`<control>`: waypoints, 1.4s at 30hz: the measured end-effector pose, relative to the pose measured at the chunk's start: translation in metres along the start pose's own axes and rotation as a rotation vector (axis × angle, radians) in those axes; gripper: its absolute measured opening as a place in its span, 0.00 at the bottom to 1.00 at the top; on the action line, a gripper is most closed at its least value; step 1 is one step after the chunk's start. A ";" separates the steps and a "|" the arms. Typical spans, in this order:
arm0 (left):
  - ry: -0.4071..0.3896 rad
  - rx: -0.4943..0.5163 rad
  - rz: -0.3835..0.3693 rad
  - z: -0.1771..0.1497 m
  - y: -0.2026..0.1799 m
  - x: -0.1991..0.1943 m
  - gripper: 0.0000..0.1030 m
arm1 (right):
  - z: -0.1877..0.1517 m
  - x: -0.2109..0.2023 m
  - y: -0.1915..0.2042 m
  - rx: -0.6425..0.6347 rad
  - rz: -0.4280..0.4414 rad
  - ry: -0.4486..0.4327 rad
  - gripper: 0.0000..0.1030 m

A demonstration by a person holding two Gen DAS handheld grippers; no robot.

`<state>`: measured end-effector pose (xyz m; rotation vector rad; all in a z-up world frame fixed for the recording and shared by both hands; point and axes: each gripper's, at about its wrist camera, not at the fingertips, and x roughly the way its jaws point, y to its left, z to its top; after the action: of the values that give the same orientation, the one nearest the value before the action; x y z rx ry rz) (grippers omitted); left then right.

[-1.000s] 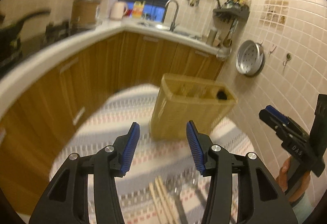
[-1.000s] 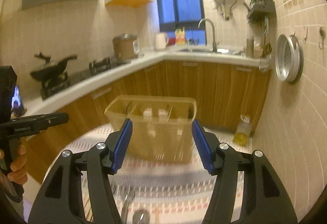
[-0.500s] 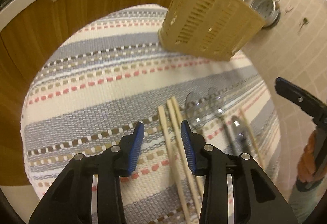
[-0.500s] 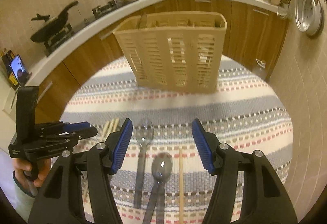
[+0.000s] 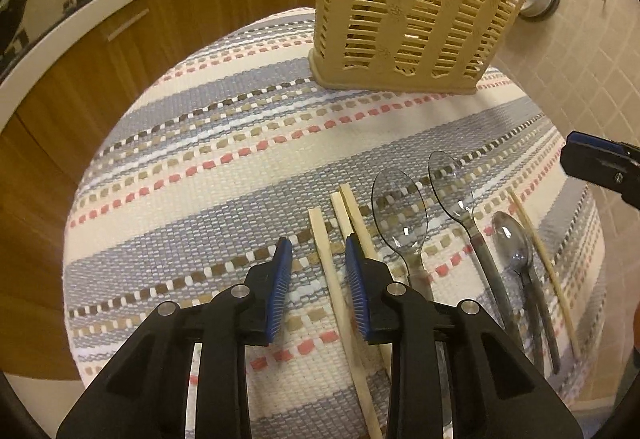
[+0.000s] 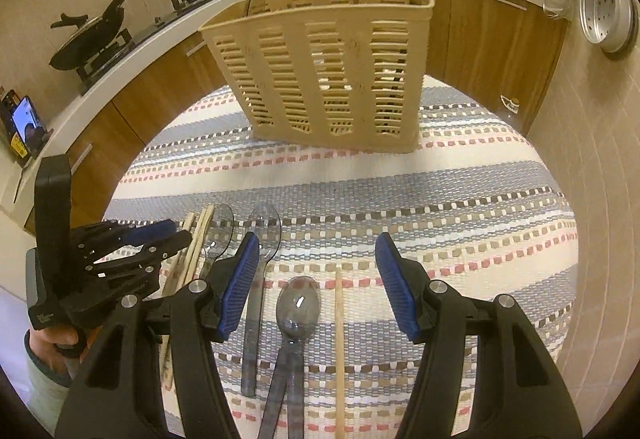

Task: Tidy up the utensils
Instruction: 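Grasp a wooden chopstick with the left tool while the right tool grasps a clear spoon, then lift the chopstick and spoon with both tools over the basket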

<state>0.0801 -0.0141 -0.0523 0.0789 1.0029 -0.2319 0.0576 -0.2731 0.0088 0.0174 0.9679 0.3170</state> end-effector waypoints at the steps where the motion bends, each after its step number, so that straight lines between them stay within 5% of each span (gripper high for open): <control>1: 0.000 0.000 0.004 0.001 -0.002 0.001 0.26 | 0.001 0.003 0.002 -0.006 -0.004 0.012 0.55; 2: 0.002 -0.001 0.008 0.000 -0.001 0.000 0.25 | 0.001 0.007 0.006 -0.016 -0.005 0.027 0.55; 4: 0.011 0.005 -0.003 0.000 -0.002 0.000 0.07 | 0.003 0.013 0.013 -0.036 -0.002 0.052 0.55; 19: 0.076 0.049 0.029 0.009 -0.012 0.009 0.05 | 0.019 0.067 0.041 -0.062 0.014 0.261 0.55; 29: -0.001 -0.165 -0.098 0.006 0.046 -0.009 0.04 | 0.024 0.089 0.052 -0.080 -0.035 0.320 0.43; 42: -0.045 -0.192 -0.148 0.001 0.048 -0.020 0.04 | 0.025 0.105 0.075 -0.103 -0.112 0.324 0.30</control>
<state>0.0817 0.0355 -0.0370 -0.1748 0.9828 -0.2704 0.1135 -0.1703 -0.0503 -0.1862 1.2668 0.2705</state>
